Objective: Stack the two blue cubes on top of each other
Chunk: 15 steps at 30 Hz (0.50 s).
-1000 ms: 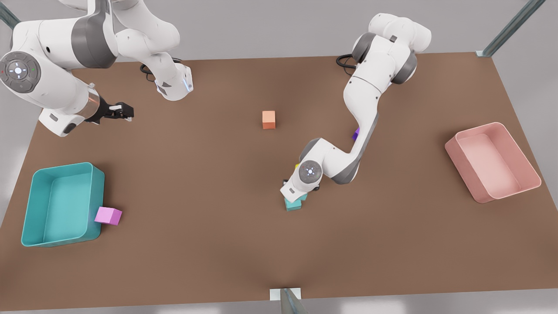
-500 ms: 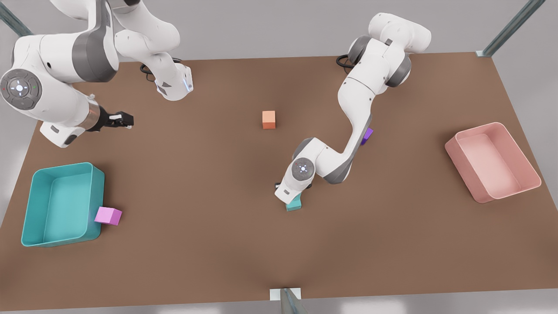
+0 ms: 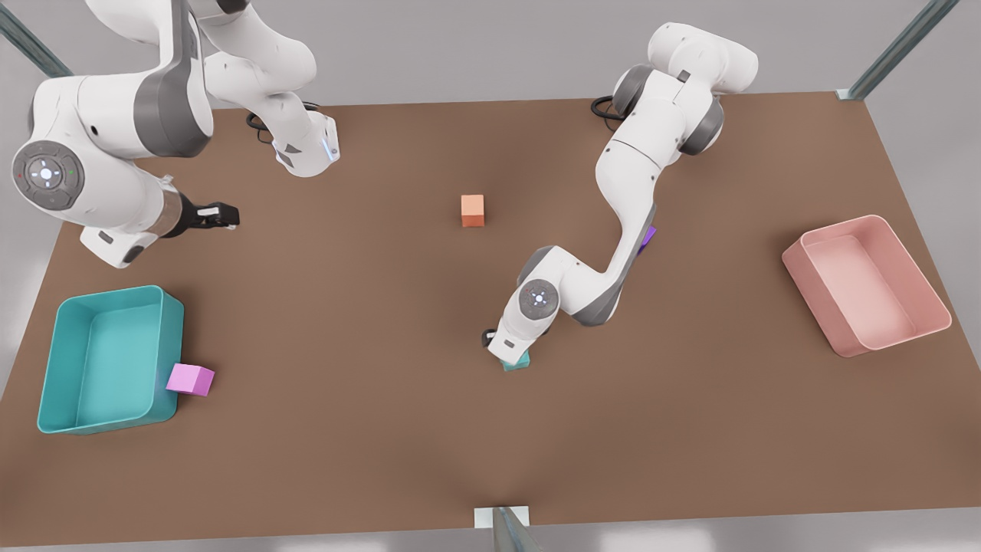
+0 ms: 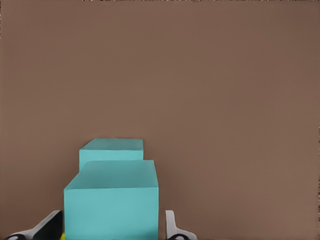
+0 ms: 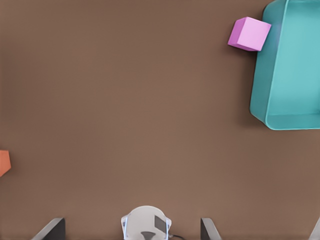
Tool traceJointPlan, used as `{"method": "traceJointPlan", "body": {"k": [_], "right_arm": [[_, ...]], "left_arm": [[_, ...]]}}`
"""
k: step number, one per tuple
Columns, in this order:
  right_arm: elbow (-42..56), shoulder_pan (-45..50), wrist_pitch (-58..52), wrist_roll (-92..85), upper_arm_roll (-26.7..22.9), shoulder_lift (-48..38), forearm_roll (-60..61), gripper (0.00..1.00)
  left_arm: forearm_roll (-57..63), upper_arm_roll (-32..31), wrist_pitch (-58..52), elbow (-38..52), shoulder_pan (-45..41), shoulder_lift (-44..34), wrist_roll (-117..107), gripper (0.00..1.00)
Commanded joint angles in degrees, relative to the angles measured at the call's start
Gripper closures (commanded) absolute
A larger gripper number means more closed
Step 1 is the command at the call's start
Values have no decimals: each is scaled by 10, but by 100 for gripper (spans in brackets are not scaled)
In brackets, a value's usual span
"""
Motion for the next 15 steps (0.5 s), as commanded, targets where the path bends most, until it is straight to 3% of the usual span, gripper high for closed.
{"method": "traceJointPlan", "body": {"k": [1,11,15], "right_arm": [[-1,1,-1,-4,0,0,1,0],[-1,0,-1,-13,-1,4,1,0],[-1,0,-1,-12,-1,4,1,0]], "left_arm": [[0,0,-2,0,6,-3,-29,0],[-19,-17,-62,1,7,-26,-34,0],[-19,-16,-217,1,8,-70,-33,0]]}}
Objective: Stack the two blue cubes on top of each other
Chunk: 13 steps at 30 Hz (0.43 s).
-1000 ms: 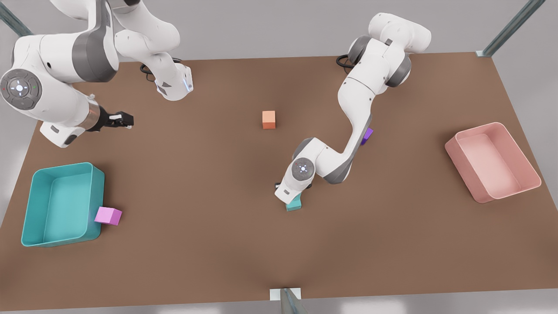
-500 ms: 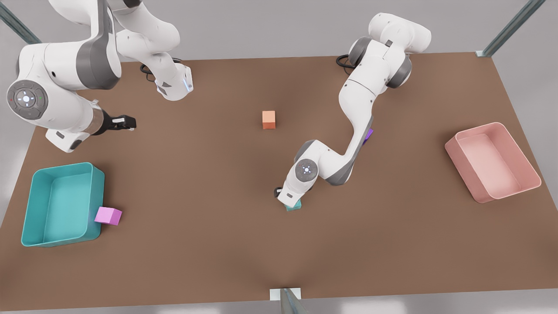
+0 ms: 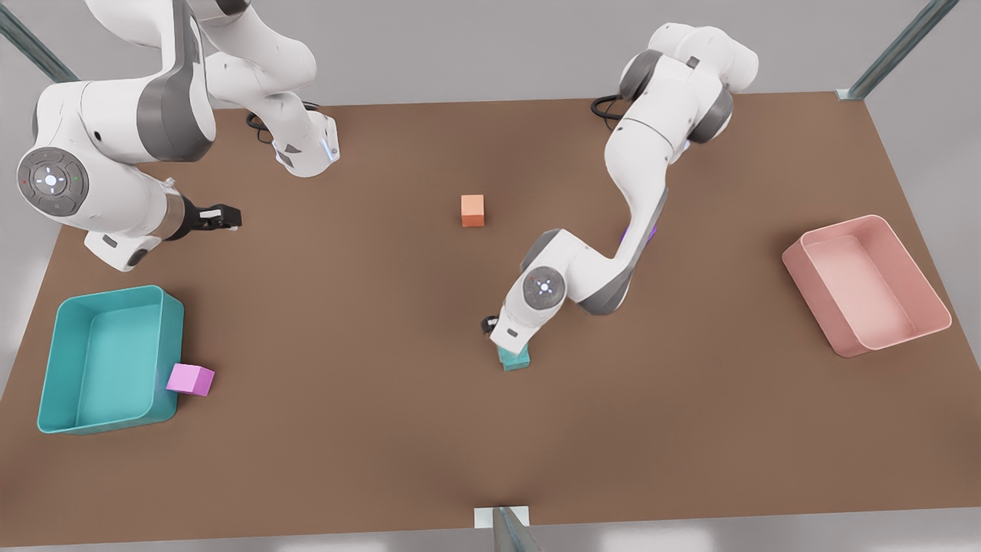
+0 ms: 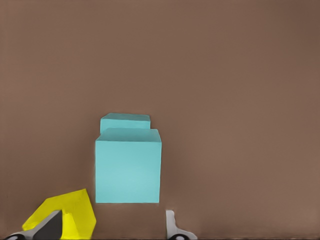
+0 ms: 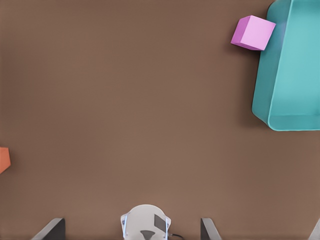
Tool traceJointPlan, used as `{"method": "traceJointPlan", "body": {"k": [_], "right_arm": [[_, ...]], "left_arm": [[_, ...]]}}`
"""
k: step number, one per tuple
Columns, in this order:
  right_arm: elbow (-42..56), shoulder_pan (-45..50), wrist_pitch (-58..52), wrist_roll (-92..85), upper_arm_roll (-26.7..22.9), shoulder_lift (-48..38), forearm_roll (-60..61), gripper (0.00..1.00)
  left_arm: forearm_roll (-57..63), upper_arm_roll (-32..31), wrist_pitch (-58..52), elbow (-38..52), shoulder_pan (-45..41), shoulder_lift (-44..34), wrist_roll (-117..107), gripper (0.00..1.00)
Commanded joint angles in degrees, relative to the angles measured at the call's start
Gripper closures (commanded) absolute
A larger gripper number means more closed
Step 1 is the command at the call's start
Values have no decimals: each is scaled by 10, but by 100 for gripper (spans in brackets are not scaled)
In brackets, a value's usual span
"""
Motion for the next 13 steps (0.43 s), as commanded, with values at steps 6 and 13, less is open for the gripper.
{"method": "traceJointPlan", "body": {"k": [6,13], "right_arm": [[0,0,0,-6,0,-1,-5,0],[0,0,0,-6,0,-1,-6,0]], "left_arm": [[151,2,-448,43,170,-185,397,0],[49,-27,-297,-209,315,-365,465,0]]}}
